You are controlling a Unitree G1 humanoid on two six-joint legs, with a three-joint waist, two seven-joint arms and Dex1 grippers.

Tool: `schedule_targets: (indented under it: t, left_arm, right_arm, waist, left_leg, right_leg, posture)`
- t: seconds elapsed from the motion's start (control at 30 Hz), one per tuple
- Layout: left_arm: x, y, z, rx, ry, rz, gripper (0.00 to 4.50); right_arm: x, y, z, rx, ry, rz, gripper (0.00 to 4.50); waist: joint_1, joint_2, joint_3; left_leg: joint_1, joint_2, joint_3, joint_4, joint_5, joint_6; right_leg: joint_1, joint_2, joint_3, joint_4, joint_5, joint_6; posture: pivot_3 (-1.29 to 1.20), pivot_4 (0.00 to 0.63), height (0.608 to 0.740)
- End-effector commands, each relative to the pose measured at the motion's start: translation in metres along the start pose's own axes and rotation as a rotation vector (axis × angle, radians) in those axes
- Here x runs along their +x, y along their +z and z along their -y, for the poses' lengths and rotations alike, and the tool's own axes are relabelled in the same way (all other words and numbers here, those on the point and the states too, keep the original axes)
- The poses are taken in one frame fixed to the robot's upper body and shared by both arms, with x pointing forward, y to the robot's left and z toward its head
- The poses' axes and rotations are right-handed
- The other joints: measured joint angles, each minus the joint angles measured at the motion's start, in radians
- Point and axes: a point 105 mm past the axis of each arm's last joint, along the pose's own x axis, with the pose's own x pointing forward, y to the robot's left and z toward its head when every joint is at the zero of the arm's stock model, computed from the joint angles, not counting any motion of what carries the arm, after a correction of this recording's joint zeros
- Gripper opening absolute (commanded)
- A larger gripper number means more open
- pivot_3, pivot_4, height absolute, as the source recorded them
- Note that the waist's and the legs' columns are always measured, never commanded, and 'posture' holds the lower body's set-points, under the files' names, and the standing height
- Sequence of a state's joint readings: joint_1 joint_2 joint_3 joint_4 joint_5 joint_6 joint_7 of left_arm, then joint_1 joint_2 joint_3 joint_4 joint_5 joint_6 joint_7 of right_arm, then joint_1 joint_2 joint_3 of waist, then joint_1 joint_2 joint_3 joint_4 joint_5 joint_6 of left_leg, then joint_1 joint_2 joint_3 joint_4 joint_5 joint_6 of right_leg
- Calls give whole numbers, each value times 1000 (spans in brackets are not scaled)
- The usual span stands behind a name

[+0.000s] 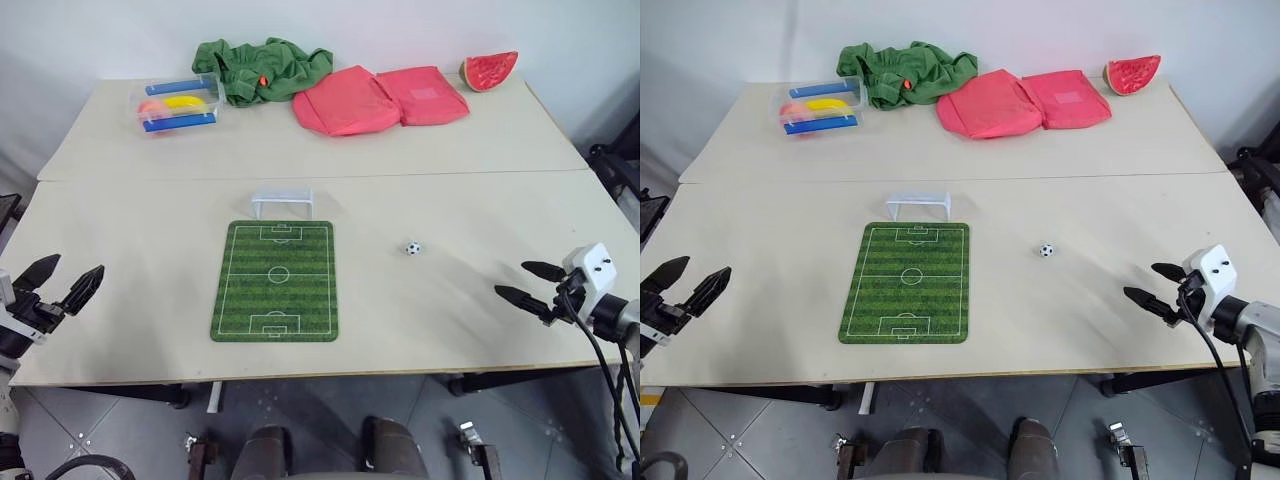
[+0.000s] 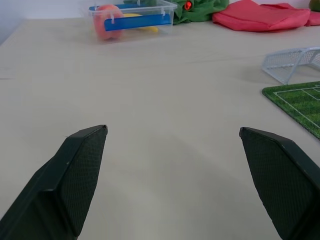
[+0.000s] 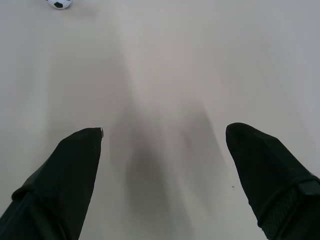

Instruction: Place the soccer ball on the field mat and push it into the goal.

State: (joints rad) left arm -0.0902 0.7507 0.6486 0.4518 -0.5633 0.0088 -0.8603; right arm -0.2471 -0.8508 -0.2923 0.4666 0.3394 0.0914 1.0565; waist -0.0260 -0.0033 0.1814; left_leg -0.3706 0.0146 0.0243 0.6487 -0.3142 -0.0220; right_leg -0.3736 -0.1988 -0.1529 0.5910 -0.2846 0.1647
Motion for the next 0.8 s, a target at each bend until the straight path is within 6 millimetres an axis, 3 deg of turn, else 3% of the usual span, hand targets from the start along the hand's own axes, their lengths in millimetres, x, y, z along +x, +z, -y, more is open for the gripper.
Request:
schedule_targets:
  t: [0.03, 0.13, 0.27, 0.43, 0.67, 0.8]
  left_arm:
    - [-4, 7, -1, 71, -5, -1, 4500]
    - [-5, 7, -11, 29, 62, -3, 4500]
    - [-5, 10, -10, 47, 59, 6, 4500]
    - [3, 8, -5, 40, 51, 14, 4500]
    - [9, 0, 8, 22, 20, 20, 4500]
    - [6, -1, 11, 14, 36, 38, 4500]
  right_arm:
    - [-10, 14, 4, -31, -32, 34, 4149]
    - [-10, 22, 4, -62, -56, 18, 4149]
    - [1, 57, 6, -83, -123, 64, 4149]
    - [30, 101, -25, -125, 9, 139, 4149]
    - [81, 114, -54, -102, 189, 125, 4149]
    - [116, 99, -61, -104, 242, 81, 4149]
  waist:
    - [0, 0, 0]
    - [0, 0, 0]
    - [-4, 0, 0]
    - [0, 0, 0]
    - [0, -1, 0]
    - [-3, -1, 0]
  left_leg:
    - [0, 0, 0, 0, 0, 0]
    - [0, 0, 0, 0, 0, 0]
    - [0, 0, 1, 1, 0, 0]
    - [0, 1, 1, 1, 0, 0]
    - [0, 1, 1, 0, 0, 0]
    - [0, 1, 2, 1, 0, 0]
  right_leg:
    - [0, 0, 0, 0, 0, 0]
    - [0, 0, 0, 0, 0, 0]
    - [-1, 0, 1, 1, 0, 0]
    - [-2, 0, 2, 2, 0, 0]
    - [-2, 0, 1, 1, 0, 0]
    - [-2, 1, 1, 1, 0, -1]
  posture:
    - [0, 150, 740]
    - [0, 150, 740]
    - [0, 150, 740]
    - [0, 150, 740]
    - [0, 150, 740]
    - [0, 150, 740]
